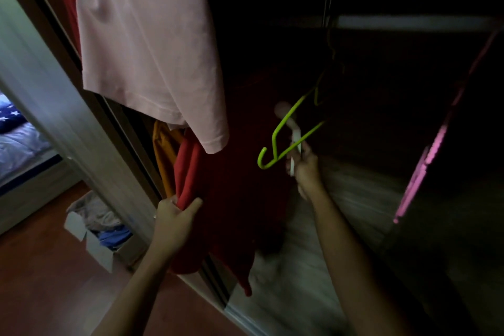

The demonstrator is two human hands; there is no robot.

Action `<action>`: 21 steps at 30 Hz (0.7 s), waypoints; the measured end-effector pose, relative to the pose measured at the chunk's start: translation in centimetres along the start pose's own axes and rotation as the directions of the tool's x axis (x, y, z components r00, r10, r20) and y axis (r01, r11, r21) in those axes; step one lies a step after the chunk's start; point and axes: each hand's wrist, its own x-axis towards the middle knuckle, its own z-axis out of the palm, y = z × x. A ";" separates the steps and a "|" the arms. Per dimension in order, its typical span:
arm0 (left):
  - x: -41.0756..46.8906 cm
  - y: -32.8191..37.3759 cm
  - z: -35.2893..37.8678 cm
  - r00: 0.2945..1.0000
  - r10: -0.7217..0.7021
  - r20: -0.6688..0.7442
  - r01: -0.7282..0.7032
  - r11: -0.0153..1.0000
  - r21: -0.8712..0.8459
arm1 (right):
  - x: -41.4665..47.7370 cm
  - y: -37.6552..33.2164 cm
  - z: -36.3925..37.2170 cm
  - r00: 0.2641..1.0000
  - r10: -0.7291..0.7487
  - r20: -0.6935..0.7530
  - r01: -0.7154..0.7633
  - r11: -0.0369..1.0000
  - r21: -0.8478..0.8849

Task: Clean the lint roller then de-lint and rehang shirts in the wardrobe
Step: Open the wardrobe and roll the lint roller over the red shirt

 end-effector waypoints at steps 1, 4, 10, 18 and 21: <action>-0.1 0.0 0.1 1.000 -0.008 0.002 0.008 1.000 0.002 | 0.5 -1.1 0.2 0.999 -0.015 -0.042 0.016 0.999 0.027; -0.4 0.1 0.1 1.000 -0.016 0.003 0.016 1.000 -0.007 | 1.2 -0.4 0.8 0.999 0.001 -0.053 0.000 1.000 0.012; 0.0 0.3 -0.4 1.000 -0.002 -0.005 0.002 0.999 -0.048 | -6.0 12.0 0.0 0.916 0.298 0.267 -0.226 0.936 -0.270; 0.2 0.0 -1.1 0.999 0.033 0.042 -0.033 0.999 0.002 | -10.9 13.9 -1.7 0.650 0.531 0.544 -0.321 0.840 -0.437; 0.1 0.1 -1.5 0.998 0.047 0.033 -0.048 0.999 0.016 | -7.3 11.2 -2.2 0.738 0.494 0.460 -0.473 0.865 -0.169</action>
